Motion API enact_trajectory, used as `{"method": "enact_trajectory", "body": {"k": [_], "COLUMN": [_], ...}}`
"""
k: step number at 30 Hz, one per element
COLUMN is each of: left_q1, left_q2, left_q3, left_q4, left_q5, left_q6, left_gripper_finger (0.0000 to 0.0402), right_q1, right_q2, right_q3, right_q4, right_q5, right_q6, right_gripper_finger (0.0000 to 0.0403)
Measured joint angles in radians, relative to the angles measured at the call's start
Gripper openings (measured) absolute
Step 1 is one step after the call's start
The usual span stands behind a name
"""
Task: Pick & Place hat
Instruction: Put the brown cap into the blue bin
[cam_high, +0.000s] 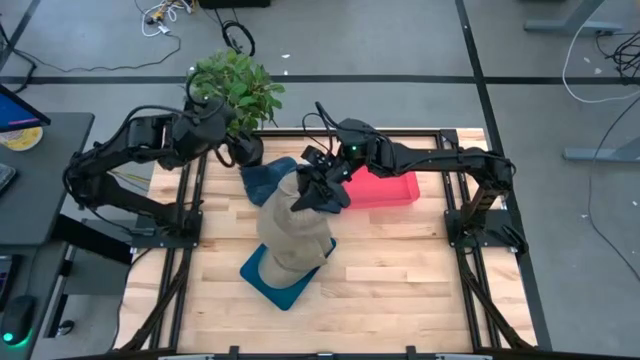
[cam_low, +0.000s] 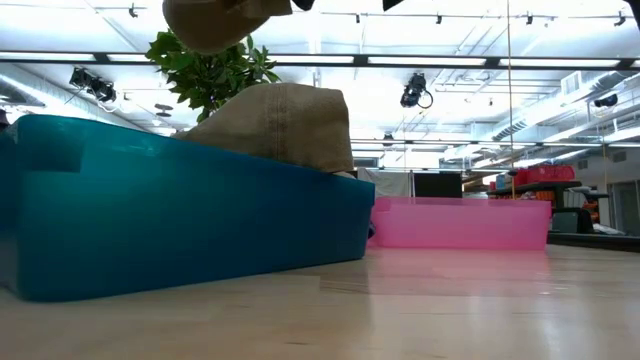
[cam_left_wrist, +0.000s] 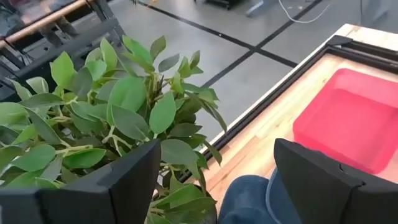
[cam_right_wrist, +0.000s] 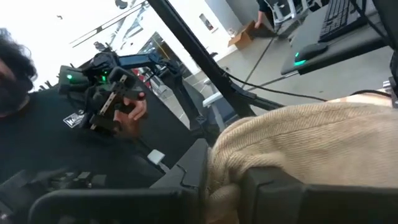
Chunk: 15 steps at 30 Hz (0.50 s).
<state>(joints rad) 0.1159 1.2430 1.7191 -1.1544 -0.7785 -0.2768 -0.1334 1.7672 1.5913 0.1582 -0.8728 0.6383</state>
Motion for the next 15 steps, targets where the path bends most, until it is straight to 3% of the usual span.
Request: {"method": "enact_trajectory", "body": {"k": [8, 15], "left_q1": [0.087, 0.139], "left_q2": [0.000, 0.000], "left_q3": [0.000, 0.000], "left_q4": [0.034, 0.044], "left_q5": [0.127, 0.380], "left_q6": [0.080, 0.137], "left_gripper_finger": [0.0316, 0.0316], "right_q1": [0.026, 0.071], "right_q2": [0.010, 0.066], "right_q3": [0.000, 0.000], "right_q4": [0.009, 0.023], "right_q5": [0.071, 0.077], "right_q6": [-0.021, -0.025], "right_gripper_finger": [0.0043, 0.0043]}}
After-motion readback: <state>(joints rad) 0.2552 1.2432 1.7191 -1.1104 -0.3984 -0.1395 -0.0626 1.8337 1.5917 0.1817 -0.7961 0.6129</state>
